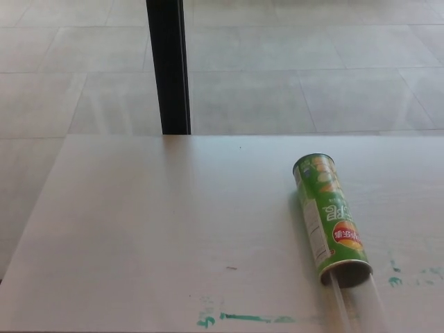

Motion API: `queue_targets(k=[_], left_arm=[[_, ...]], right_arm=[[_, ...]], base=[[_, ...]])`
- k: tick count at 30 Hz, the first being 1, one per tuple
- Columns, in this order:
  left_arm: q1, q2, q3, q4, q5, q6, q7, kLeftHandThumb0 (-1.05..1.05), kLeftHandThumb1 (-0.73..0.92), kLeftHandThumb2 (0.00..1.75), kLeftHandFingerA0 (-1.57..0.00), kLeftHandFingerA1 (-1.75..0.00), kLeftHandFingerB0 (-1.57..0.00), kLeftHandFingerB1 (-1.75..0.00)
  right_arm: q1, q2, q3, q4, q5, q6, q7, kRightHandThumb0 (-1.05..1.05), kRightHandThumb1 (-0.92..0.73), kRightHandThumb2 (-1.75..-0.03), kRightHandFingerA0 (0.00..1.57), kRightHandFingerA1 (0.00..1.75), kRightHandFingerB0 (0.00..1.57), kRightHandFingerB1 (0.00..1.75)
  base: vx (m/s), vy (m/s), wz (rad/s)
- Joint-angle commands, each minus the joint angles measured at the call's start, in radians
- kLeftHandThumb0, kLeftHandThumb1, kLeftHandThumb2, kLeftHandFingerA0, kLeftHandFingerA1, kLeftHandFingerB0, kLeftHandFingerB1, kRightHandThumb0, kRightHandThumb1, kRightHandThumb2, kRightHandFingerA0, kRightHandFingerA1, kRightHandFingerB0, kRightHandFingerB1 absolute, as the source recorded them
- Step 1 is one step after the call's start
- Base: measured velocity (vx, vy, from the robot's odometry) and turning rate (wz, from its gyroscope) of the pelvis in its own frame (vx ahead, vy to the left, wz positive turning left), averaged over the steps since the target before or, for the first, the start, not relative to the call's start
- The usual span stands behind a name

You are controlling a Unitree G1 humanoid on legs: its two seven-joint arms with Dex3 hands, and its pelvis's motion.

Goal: Use the finger on the right hand of the robot to pull out the chips tray kept inside a container in the middle of the desk

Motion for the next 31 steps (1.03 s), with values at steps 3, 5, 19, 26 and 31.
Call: queue_targets(k=[3, 5, 19, 26, 31], left_arm=[[-0.008, 0.003, 0.013, 0.011, -0.017, 0.003, -0.004, -0.61, 0.71, 0.61, -0.31, -0.67, -0.37, -0.6], [0.006, 0.002, 0.004, -0.008, -0.01, -0.012, -0.006, -0.65, 0.56, 0.99, -0.29, -0.65, -0.35, -0.63], [0.004, 0.003, 0.002, -0.013, -0.002, -0.01, 0.004, -0.64, 0.56, 1.01, -0.31, -0.66, -0.35, -0.63], [-0.005, 0.008, -0.018, -0.007, 0.016, -0.015, 0.008, -0.66, 0.71, 0.61, -0.29, -0.69, -0.34, -0.56], [-0.005, 0.008, -0.023, -0.004, 0.014, -0.013, 0.023, -0.65, 0.55, 1.0, -0.28, -0.65, -0.35, -0.63]], right_arm=[[-0.105, 0.145, -0.008, 0.477, 0.072, 0.044, -0.358, -0.27, -0.6, -0.58, 0.66, 1.13, 0.24, 0.5], [-0.11, 0.148, -0.007, 0.487, 0.071, 0.086, -0.354, -0.32, -0.6, -0.58, 0.69, 1.06, 0.26, 0.5], [-0.142, 0.11, 0.061, 0.772, 0.181, 0.021, -0.175, -0.31, -0.67, -0.59, 0.63, 0.64, 0.29, 0.52], [-0.174, 0.072, 0.15, 0.893, 0.223, -0.057, -0.151, -0.28, -0.67, -0.59, 0.66, 0.64, 0.44, 0.51], [-0.18, 0.073, 0.174, 0.937, 0.285, -0.098, -0.102, -0.23, -0.67, -0.59, 0.64, 0.66, 0.49, 0.52]], base=[[0.0, 0.0, 0.0], [0.0, 0.0, 0.0], [0.0, 0.0, 0.0], [0.0, 0.0, 0.0], [0.0, 0.0, 0.0]])
